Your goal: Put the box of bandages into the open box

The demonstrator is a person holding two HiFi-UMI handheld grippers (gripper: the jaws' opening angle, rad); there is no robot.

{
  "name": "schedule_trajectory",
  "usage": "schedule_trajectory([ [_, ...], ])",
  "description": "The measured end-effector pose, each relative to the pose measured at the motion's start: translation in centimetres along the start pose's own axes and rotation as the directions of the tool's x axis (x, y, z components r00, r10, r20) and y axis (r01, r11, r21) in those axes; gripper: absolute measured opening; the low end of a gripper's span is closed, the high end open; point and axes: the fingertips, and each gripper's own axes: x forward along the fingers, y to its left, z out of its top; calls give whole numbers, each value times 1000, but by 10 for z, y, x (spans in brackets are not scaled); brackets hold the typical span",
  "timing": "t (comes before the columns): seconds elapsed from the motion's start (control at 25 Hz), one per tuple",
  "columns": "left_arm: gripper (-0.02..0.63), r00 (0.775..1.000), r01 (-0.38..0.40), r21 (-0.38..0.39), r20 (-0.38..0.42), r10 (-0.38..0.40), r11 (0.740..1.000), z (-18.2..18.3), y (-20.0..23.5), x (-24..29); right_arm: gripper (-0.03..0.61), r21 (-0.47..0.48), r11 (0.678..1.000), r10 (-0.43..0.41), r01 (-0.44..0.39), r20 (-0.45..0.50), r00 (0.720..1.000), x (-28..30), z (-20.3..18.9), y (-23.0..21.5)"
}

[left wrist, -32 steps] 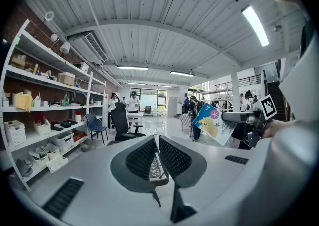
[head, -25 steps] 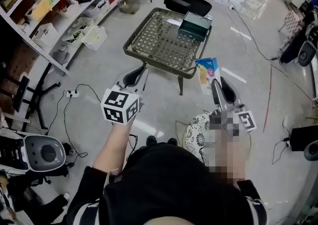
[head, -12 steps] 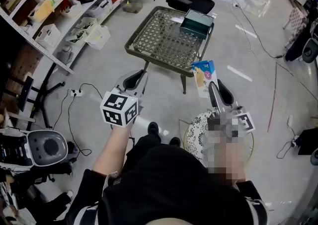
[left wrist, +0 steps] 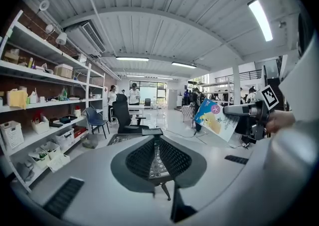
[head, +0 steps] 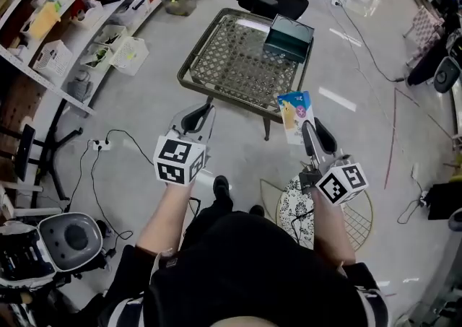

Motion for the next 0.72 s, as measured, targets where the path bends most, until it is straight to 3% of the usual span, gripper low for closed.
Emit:
schedule_trajectory([
  [0.32,29,998,-8,-31,57,9,1000,23,109,15,100,10,1000,21,-21,-16,1000,111,0,35],
  [0.72,29,997,33,-42,69,-30,999,29,147,42,100,10,999,-39,39,7,999,154,8,17],
])
